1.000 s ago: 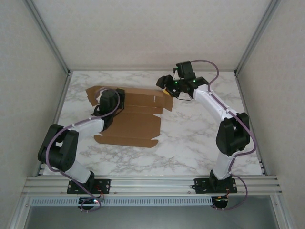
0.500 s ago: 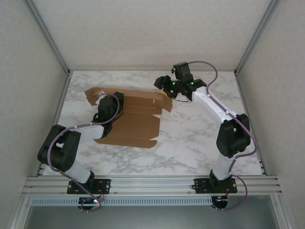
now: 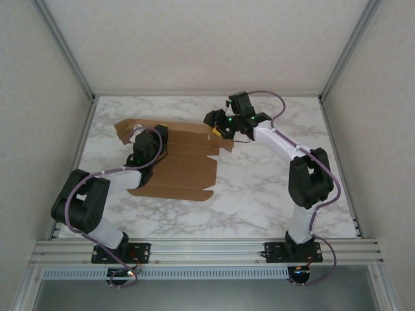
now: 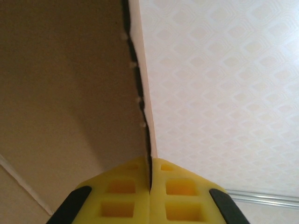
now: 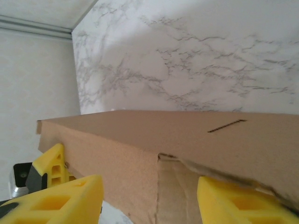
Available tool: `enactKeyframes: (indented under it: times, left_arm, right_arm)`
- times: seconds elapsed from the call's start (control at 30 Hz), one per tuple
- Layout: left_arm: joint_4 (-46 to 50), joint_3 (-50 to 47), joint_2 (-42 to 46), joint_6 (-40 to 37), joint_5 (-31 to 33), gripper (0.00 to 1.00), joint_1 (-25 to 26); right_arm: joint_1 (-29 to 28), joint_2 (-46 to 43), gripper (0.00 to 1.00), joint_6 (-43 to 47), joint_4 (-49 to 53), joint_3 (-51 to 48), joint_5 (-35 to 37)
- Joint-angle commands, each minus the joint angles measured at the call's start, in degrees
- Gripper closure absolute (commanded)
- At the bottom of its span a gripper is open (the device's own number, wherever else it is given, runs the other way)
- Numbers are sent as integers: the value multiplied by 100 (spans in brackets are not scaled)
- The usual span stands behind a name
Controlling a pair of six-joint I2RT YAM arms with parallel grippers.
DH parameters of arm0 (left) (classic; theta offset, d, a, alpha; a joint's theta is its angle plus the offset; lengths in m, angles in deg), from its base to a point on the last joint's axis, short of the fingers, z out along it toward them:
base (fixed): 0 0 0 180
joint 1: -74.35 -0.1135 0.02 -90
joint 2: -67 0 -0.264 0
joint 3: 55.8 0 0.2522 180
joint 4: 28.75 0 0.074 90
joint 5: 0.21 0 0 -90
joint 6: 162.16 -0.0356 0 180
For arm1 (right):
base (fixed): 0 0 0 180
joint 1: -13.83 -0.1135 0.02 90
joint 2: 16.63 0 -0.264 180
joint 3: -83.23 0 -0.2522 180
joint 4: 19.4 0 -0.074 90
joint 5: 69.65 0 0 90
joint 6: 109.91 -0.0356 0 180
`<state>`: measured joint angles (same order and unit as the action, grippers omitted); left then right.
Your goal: Fold the paper box
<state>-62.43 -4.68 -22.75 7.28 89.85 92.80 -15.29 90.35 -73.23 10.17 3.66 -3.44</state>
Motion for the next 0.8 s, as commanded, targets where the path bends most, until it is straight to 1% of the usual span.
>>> enactKeyframes:
  times: [0.0, 0.17, 0.37, 0.43, 0.63, 0.77]
  left_arm:
    - [15, -54, 69, -157, 39, 95, 40]
    - [53, -71, 111, -170, 47, 95, 30]
    - [103, -89, 144, -160, 91, 95, 32]
    - [87, -93, 134, -136, 83, 95, 29]
    - [156, -89, 139, -76, 99, 95, 22]
    - [209, -116, 112, 39, 100, 96, -22]
  right_arm:
    - [-95, 108, 43, -451, -804, -190, -398]
    - [-131, 251, 43, -864, -1466, -260, -586]
    - [-146, 453, 44, -1881, -2893, -681, -755]
    - [-171, 514, 47, -2235, -3483, -872, -763]
    - [-254, 643, 54, -2704, -4579, -1291, -680]
    - [-256, 800, 66, -3127, -5363, -1576, -618]
